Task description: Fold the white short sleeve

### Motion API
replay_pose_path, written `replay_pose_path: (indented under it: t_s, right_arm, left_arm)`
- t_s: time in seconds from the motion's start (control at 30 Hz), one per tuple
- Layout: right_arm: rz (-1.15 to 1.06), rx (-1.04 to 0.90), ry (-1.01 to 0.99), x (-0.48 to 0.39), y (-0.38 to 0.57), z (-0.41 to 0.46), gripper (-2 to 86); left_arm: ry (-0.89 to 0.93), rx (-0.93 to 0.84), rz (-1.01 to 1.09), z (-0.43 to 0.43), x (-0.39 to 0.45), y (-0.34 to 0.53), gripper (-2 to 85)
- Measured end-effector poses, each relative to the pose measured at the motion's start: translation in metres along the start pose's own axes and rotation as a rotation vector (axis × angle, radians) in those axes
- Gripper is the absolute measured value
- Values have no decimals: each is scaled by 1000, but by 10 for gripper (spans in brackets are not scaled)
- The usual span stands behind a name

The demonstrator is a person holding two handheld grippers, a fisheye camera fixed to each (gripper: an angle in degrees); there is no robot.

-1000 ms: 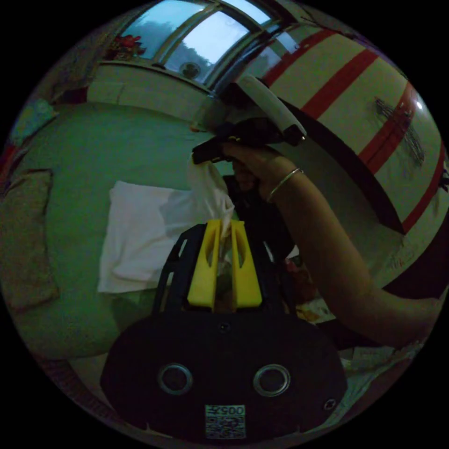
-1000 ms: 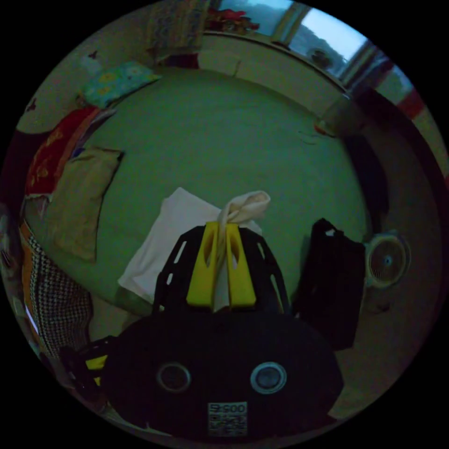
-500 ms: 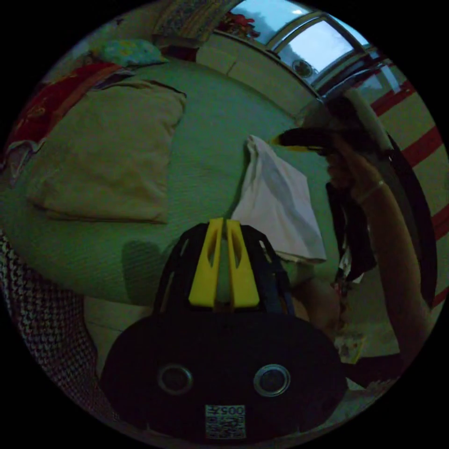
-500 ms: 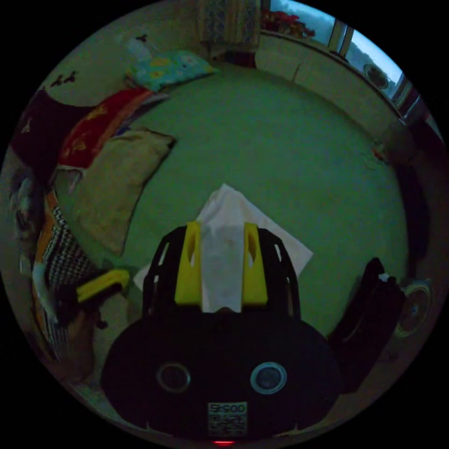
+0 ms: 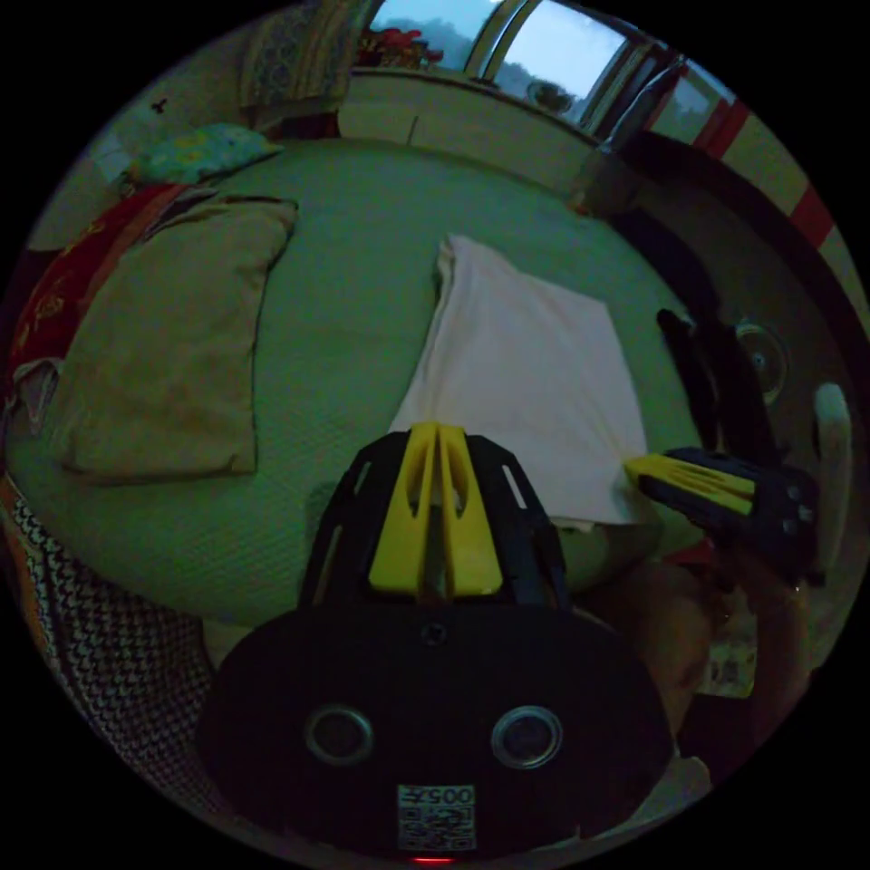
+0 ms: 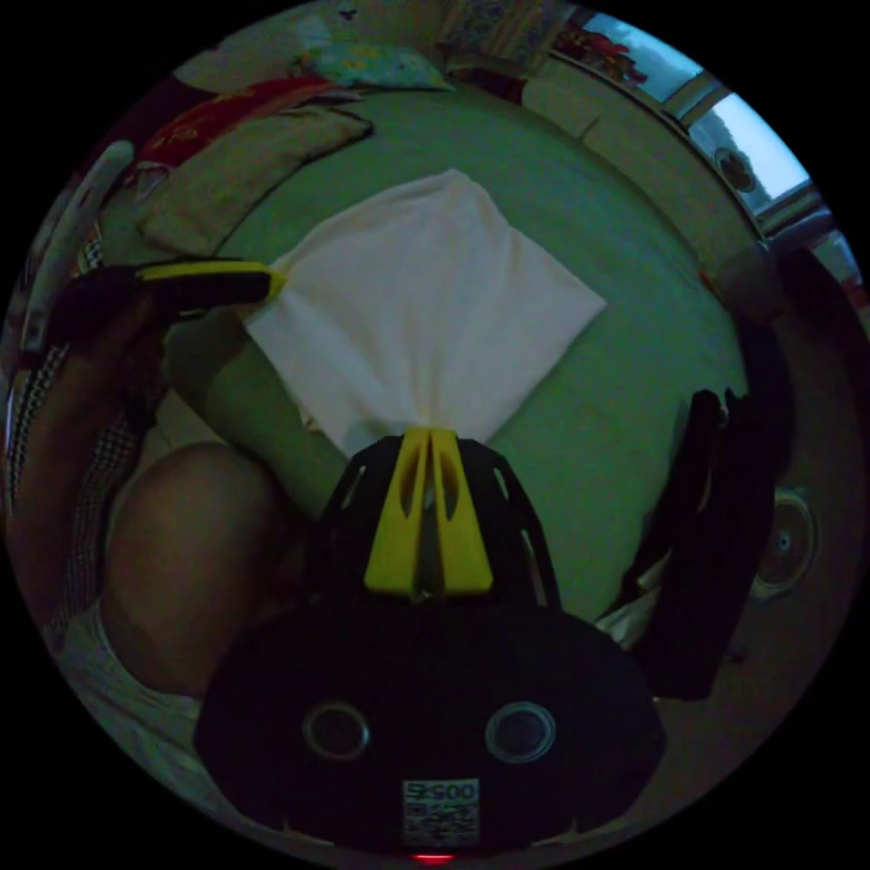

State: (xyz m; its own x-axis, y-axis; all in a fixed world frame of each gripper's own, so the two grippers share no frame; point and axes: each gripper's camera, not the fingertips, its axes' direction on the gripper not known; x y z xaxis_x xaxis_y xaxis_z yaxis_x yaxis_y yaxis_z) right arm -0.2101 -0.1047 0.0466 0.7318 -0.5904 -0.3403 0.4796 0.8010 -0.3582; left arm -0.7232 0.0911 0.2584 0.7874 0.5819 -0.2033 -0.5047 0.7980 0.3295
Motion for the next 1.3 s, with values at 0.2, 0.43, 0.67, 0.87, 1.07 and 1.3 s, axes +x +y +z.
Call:
replay_pose_path:
  t_s: [0.2, 0.43, 0.67, 0.87, 1.07, 1.3]
  right_arm:
    - [-11, -101, -113, 17, 16, 1, -15]
    - [336, 178, -105, 84, -7, -15, -13]
    - [482, 167, -23, 116, -44, 32, -12]
    - [468, 96, -60, 127, -45, 93, -12]
    - [549, 127, -122, 149, -39, 112, -12]
    - [630, 155, -144, 155, -19, 111, -12]
  left_arm:
    - [-73, 19, -40, -17, -8, -13, -1]
    - [-71, 163, 6, -13, 14, -98, -4]
    - [-82, 3, 52, 51, 38, -188, 1]
    - [-187, -17, 86, 101, 43, -234, 2]
    - [-143, 39, 12, 135, 25, -261, 2]
    - [-116, 88, -74, 130, 8, -279, 1]
